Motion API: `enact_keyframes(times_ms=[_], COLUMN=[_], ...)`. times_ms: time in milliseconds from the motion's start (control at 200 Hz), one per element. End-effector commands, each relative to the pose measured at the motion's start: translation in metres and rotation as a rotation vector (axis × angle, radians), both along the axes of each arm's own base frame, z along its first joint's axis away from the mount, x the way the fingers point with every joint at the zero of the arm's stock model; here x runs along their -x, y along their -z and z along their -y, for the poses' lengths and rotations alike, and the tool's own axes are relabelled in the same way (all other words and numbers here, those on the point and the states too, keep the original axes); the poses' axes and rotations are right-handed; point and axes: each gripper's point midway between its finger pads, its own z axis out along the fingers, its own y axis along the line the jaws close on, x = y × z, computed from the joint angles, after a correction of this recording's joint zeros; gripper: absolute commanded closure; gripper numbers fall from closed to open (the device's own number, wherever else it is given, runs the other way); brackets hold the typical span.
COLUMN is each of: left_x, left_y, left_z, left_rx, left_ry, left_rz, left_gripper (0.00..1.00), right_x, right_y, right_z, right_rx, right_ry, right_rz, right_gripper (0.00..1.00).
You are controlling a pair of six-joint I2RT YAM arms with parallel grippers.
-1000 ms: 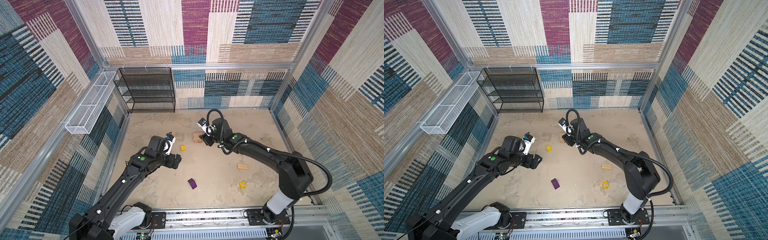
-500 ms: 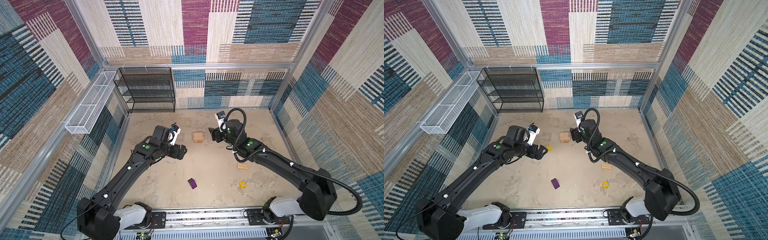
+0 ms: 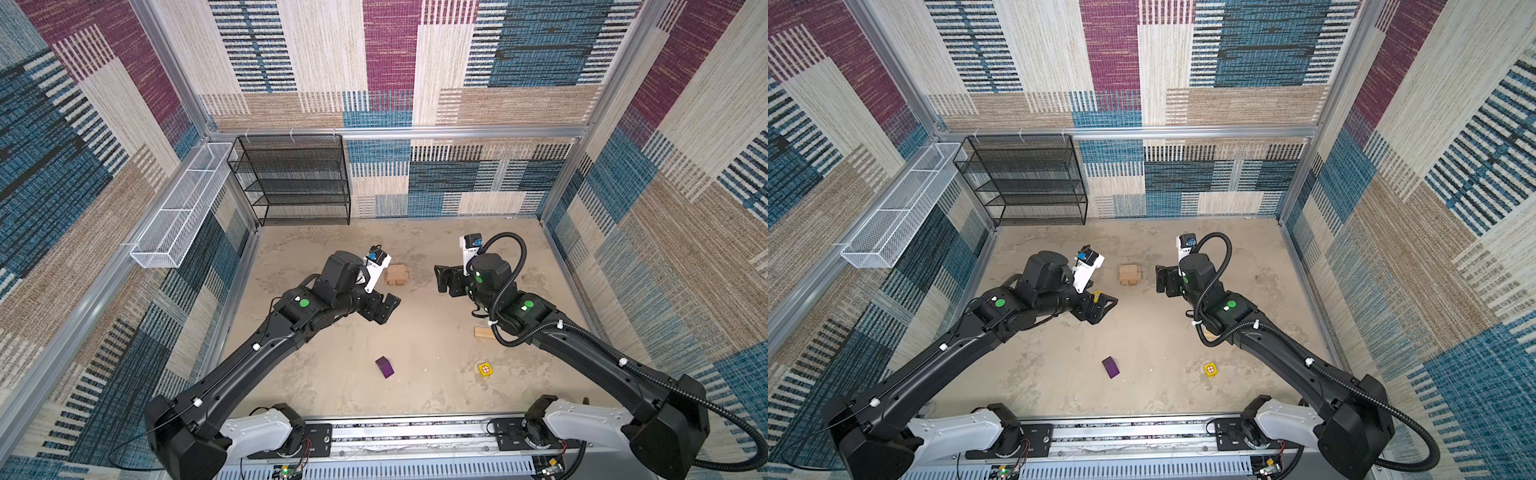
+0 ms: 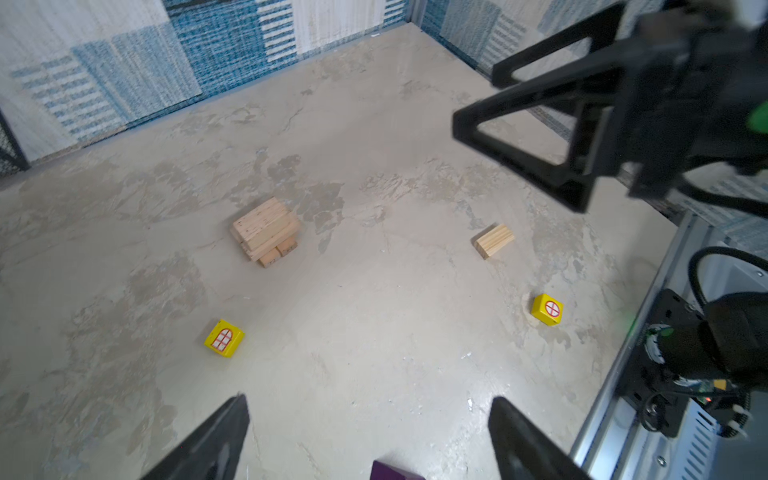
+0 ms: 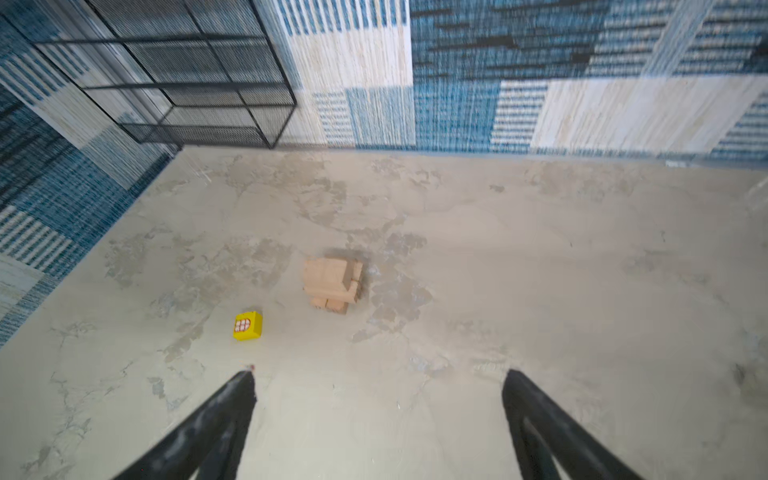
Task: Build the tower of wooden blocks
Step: 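Move the right gripper over the small flat wooden plank while the left gripper advances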
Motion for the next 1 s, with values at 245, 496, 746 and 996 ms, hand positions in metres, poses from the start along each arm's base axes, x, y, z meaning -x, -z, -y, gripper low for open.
enact_keyframes(times_ms=[245, 496, 746, 996], left_x=[0.019, 0.031, 0.033, 0.035], left_y=[-0.021, -0.011, 0.004, 0.024], left_z=[0.052, 0.08, 0.081, 0.068], left_rx=[0.029, 0.039, 0.004, -0.056], left_ry=[0.189, 0.288, 0.294, 0.277], left_rz=[0.07, 0.025, -0.011, -0.022], left_gripper=[0.0, 0.0, 0.0, 0.0], right_x=[0.068, 0.092, 0.082, 0.079], right_y=[0.1, 0.113, 0.118, 0.14], right_z=[0.065, 0.08, 0.1, 0.105], right_rx=[-0.009, -0.09, -0.054, -0.071], right_ry=[0.268, 0.282, 0.379, 0.395], right_rz=[-0.338, -0.393, -0.442, -0.481], right_gripper=[0.1, 0.0, 0.0, 0.11])
